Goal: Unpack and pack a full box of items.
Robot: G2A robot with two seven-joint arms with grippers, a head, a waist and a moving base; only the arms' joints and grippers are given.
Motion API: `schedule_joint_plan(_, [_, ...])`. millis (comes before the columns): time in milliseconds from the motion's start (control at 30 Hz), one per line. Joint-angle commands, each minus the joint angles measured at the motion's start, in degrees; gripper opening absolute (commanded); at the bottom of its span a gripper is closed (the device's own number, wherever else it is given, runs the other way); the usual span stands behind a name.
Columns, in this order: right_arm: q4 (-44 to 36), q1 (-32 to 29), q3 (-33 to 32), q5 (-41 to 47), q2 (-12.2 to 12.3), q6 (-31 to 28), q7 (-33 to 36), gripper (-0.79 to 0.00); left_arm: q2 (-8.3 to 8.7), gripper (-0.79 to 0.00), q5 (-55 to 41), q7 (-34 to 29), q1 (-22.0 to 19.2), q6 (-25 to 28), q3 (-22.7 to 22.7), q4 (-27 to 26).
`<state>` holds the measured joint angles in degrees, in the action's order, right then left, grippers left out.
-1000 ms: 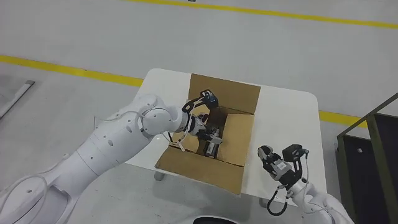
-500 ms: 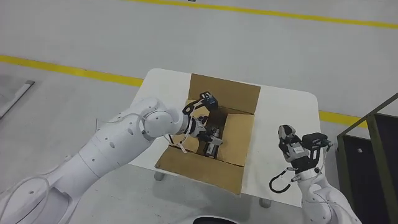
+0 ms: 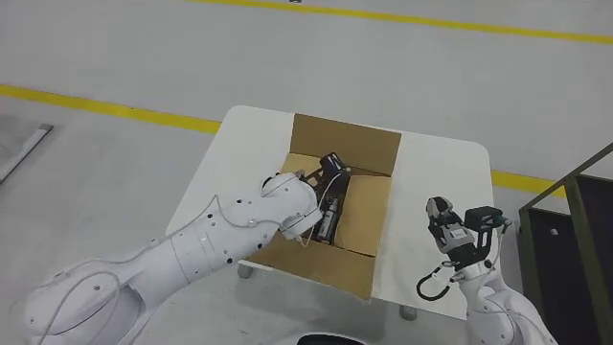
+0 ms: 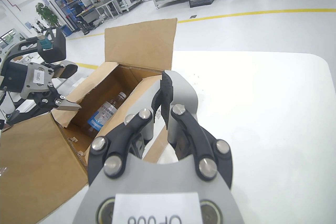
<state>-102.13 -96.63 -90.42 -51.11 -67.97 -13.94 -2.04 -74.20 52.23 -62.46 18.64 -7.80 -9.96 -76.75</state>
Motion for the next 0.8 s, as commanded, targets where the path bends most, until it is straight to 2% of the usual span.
schedule_joint_plan(0, [0.13, 0.07, 0.13, 0.01, -0.03, -0.07, 0.08, -0.785, -1.52, 0.000, 0.99, -0.91, 0.19, -0.52, 0.22, 1.90])
schedule_joint_plan(100, [0.24, 0.15, 0.19, 0.22, -0.07, -0.19, 0.28, -0.785, -3.52, 0.000, 1.36, -0.67, 1.00, 0.86, 0.22, 4.43])
schedule_joint_plan(333, [0.28, -0.25, -0.84, 1.66, -0.10, -0.08, 0.83, -0.785, -7.45, 0.000, 9.20, -1.19, 2.74, 2.74, 0.21, 11.04])
schedule_joint_plan(367, [0.32, -0.31, -0.97, 1.70, -0.10, -0.05, 0.93, -0.785, -7.91, -0.080, 9.80, -1.29, 2.81, 2.71, 0.18, 11.76])
schedule_joint_plan(400, [0.32, -0.36, -1.09, 1.72, -0.10, -0.08, 1.00, -0.785, -8.34, -0.240, 10.84, -1.62, 2.84, 2.65, 0.22, 12.56])
schedule_joint_plan(500, [-0.01, -0.39, -1.43, 0.03, -0.01, -0.06, 1.38, -0.785, -9.50, -0.502, 12.99, -2.52, 3.05, 2.62, 0.12, 14.42])
schedule_joint_plan(533, [-0.17, -0.42, -1.45, -0.25, 0.00, -0.13, 1.40, -0.785, -9.83, -0.551, 13.49, -2.68, 3.14, 2.50, -0.05, 14.94])
schedule_joint_plan(600, [-0.53, -0.43, -1.49, -0.06, -0.03, -0.05, 1.47, -0.785, -10.40, -0.785, 14.65, -2.93, 3.31, 2.16, -0.39, 15.95])
schedule_joint_plan(767, [-0.87, -0.19, -1.36, -1.24, -0.05, 0.15, 1.72, -0.785, -11.38, -0.785, 15.72, -3.00, 3.87, 1.72, -2.17, 17.89])
